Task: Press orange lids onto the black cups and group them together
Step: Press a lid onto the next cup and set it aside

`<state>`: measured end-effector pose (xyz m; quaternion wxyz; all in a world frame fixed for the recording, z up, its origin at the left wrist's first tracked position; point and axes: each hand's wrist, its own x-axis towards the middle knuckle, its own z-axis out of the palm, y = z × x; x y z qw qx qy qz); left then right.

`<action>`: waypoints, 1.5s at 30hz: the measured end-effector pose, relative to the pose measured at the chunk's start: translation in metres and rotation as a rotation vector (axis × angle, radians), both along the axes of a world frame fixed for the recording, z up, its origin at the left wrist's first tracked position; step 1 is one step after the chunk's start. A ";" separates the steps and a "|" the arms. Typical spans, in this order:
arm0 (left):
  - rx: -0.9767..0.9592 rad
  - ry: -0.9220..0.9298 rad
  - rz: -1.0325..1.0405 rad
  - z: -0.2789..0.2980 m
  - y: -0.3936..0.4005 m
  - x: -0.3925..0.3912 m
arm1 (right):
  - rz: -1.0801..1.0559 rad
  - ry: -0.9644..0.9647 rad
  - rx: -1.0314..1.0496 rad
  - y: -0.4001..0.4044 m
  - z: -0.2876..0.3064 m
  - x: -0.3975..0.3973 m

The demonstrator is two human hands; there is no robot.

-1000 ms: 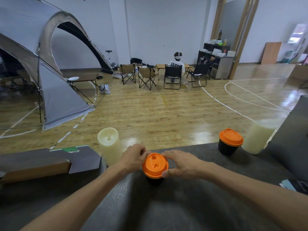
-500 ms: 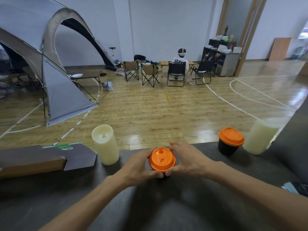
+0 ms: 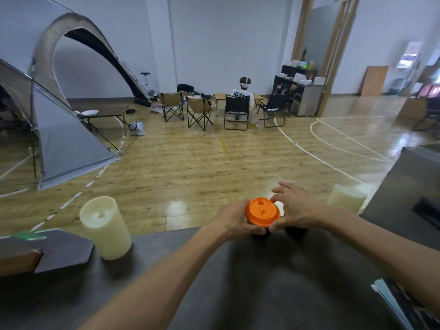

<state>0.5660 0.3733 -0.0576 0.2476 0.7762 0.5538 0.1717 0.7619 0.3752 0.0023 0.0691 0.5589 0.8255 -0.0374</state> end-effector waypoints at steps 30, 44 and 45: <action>0.057 0.065 0.261 0.032 -0.172 -0.220 | 0.430 0.195 0.003 -0.097 0.014 -0.220; 0.088 0.339 0.970 0.034 -0.347 -0.546 | 0.680 0.378 -0.252 -0.194 -0.011 -0.589; 0.068 0.321 0.997 0.031 -0.346 -0.563 | 0.650 0.396 -0.281 -0.195 -0.015 -0.610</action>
